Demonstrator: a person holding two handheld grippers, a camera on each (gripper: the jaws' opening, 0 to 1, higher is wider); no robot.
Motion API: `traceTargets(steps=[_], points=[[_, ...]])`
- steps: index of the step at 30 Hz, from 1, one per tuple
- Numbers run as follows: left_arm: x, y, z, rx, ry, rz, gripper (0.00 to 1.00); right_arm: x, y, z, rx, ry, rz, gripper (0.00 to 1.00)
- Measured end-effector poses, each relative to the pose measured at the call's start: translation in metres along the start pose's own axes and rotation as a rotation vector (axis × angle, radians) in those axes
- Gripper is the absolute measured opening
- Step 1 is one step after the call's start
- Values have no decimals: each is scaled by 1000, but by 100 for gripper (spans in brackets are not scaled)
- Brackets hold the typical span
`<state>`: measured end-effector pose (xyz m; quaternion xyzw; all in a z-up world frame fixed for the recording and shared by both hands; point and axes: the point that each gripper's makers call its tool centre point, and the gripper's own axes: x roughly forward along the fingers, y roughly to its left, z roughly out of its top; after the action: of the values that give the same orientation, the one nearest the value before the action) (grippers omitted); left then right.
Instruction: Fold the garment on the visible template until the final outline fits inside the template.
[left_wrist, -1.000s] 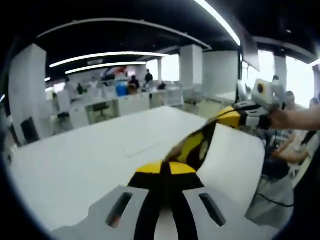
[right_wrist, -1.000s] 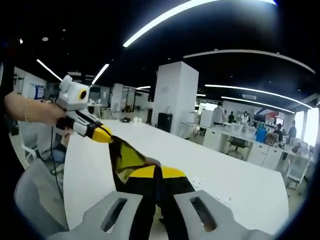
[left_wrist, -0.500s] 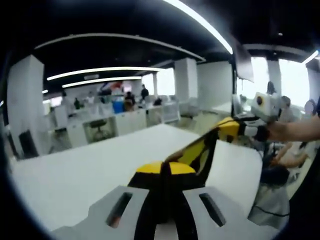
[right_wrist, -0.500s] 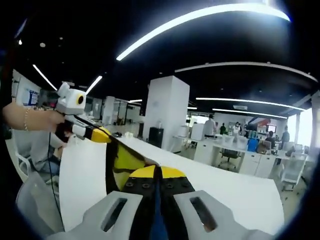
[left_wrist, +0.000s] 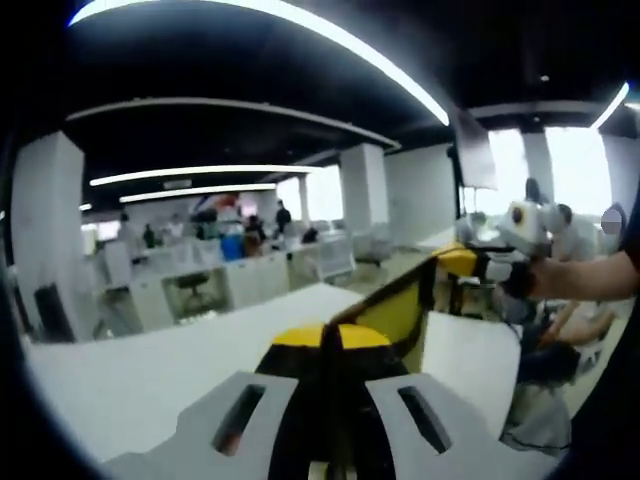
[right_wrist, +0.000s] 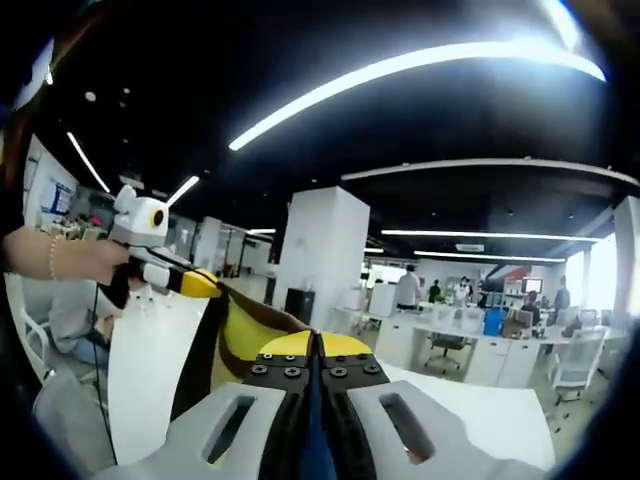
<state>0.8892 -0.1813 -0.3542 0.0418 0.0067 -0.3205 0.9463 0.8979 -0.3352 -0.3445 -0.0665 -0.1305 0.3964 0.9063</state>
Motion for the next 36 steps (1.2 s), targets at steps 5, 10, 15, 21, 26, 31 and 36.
traceTargets(steps=[5,10,15,21,26,31,36], points=[[-5,-2,16,18,-28,-2,0,-1,-5,36,2,-105,-25,1],[-7,-7,24,22,-51,-9,0,-7,-7,50,-94,-67,-32,1],[-5,-6,21,24,-34,4,0,-14,11,22,-88,9,11,1],[-5,-3,29,31,-47,9,0,-17,10,14,-61,15,-3,1],[-5,-1,33,30,-52,19,0,-16,14,5,-22,58,-29,1],[-2,-3,39,34,-54,35,0,-12,63,-20,70,99,4,4],[3,-5,46,52,-47,54,0,-5,106,-40,157,151,17,30]])
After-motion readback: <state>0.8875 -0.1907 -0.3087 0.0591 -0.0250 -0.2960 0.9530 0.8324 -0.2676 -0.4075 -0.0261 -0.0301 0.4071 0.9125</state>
